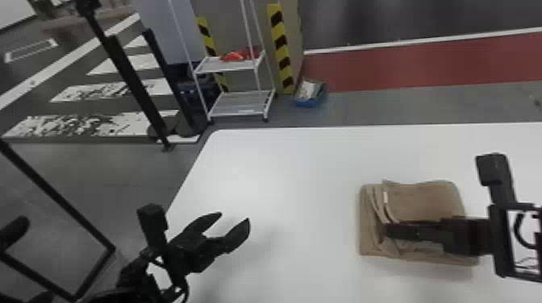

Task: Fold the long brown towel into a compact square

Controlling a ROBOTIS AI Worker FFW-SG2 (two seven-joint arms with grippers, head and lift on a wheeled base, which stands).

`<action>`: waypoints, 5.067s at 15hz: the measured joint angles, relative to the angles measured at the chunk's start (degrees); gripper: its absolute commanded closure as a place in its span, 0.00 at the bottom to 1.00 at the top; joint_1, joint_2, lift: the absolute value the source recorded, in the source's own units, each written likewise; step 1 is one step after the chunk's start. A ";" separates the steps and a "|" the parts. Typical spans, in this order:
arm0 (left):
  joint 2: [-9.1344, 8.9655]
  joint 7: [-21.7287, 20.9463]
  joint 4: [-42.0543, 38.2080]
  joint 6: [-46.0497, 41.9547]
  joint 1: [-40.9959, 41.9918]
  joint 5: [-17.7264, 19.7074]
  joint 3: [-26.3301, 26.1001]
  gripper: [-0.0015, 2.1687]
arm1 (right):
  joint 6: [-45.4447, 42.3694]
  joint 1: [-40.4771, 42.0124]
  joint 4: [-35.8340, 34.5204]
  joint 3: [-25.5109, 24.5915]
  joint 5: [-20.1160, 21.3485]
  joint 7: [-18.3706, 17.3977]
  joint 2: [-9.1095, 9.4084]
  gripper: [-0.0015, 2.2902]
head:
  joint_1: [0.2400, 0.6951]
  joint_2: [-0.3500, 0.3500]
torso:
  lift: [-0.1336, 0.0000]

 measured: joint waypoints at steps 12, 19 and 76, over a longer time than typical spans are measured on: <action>0.34 -0.57 -0.99 0.75 -0.77 1.41 -0.23 0.04 | 3.14 8.96 -16.28 -5.97 -7.33 5.60 0.00 0.23 | 1.00 1.00 | 0.07; -0.26 -3.23 -5.91 1.31 -2.76 1.26 -7.34 0.99 | -19.26 27.86 -28.81 -10.41 -1.68 8.61 -0.44 0.89 | 1.00 0.80 | 0.07; 7.17 -32.69 13.23 -0.34 -19.50 -25.06 -21.05 0.99 | -2.15 -7.60 5.09 -0.57 13.06 -8.15 0.00 0.89 | 1.00 0.58 | 0.07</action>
